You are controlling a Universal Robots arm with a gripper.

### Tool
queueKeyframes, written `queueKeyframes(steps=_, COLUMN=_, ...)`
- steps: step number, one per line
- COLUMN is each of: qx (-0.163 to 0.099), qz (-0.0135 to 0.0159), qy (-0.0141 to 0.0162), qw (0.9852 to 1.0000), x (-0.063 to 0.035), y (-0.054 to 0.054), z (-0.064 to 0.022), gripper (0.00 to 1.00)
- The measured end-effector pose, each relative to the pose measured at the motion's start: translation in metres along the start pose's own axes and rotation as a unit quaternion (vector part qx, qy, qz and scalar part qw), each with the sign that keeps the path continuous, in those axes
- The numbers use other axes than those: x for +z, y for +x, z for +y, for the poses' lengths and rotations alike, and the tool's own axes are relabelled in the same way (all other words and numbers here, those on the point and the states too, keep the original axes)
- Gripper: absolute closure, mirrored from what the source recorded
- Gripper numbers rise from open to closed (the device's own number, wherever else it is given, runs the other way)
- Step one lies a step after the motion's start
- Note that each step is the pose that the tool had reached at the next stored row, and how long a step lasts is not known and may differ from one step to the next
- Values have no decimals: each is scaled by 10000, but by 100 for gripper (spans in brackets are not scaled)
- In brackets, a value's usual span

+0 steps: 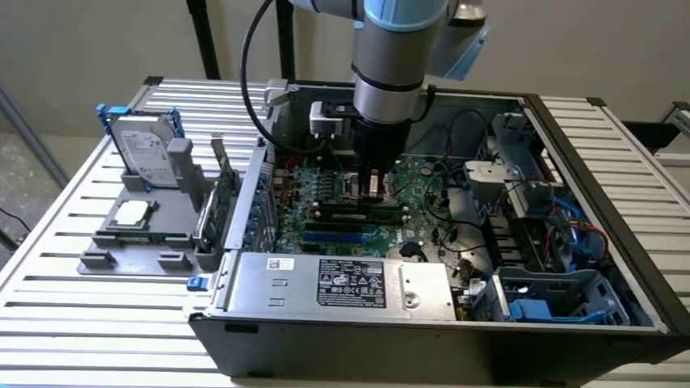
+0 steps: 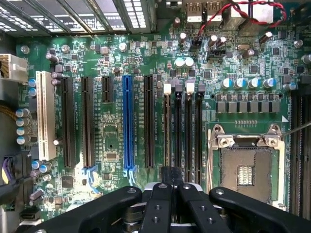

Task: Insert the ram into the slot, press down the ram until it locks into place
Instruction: 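Press down the ram until it locks into place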

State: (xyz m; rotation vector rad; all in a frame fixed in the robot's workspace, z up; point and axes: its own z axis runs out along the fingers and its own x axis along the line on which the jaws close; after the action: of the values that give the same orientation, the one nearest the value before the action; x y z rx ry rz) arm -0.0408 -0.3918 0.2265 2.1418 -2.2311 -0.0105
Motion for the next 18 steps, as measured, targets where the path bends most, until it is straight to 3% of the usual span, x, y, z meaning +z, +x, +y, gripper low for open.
queueKeyframes(steps=4, qx=-1, qz=-11, qy=8, qw=10000, x=-23, y=-2, z=-2, gripper=89)
queueKeyframes(steps=13, qx=-2, qz=0, qy=-48, qw=10000, x=-431, y=16, z=-15, gripper=89)
queueKeyframes(steps=18, qx=-2, qz=-2, qy=-51, qw=10000, x=-451, y=18, z=-15, gripper=89)
